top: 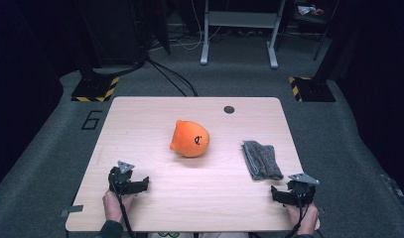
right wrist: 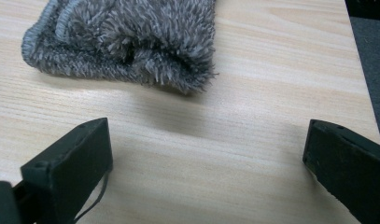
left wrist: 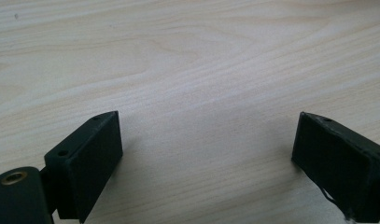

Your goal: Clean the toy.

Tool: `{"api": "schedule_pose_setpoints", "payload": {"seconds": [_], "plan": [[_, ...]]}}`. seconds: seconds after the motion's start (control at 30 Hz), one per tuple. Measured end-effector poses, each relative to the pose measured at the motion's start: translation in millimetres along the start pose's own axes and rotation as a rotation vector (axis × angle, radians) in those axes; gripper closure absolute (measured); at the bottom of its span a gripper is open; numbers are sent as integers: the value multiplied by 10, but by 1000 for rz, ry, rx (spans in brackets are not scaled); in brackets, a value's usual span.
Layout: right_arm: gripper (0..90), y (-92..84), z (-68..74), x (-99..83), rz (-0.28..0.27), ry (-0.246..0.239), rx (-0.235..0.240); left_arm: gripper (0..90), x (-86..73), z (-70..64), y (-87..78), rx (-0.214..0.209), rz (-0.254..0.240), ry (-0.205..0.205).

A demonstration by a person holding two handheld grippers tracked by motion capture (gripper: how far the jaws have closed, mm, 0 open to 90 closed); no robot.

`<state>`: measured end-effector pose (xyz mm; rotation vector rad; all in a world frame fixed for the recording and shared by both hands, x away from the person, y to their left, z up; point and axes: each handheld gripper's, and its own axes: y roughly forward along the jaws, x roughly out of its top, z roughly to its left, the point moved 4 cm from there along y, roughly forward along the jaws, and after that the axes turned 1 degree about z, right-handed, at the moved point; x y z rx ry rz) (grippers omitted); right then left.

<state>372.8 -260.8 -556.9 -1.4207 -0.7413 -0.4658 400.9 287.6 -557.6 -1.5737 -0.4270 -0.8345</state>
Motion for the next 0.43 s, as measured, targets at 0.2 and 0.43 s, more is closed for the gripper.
{"api": "schedule_pose_setpoints", "payload": {"seconds": [0.2,0.43], "plan": [[0,12,-12,-4,2,10,14,75,-24,-2,-14,-3,-7,-7],[0,23,-7,4,0,15,7,75,-16,-4,-5,8,-12,-11]]}}
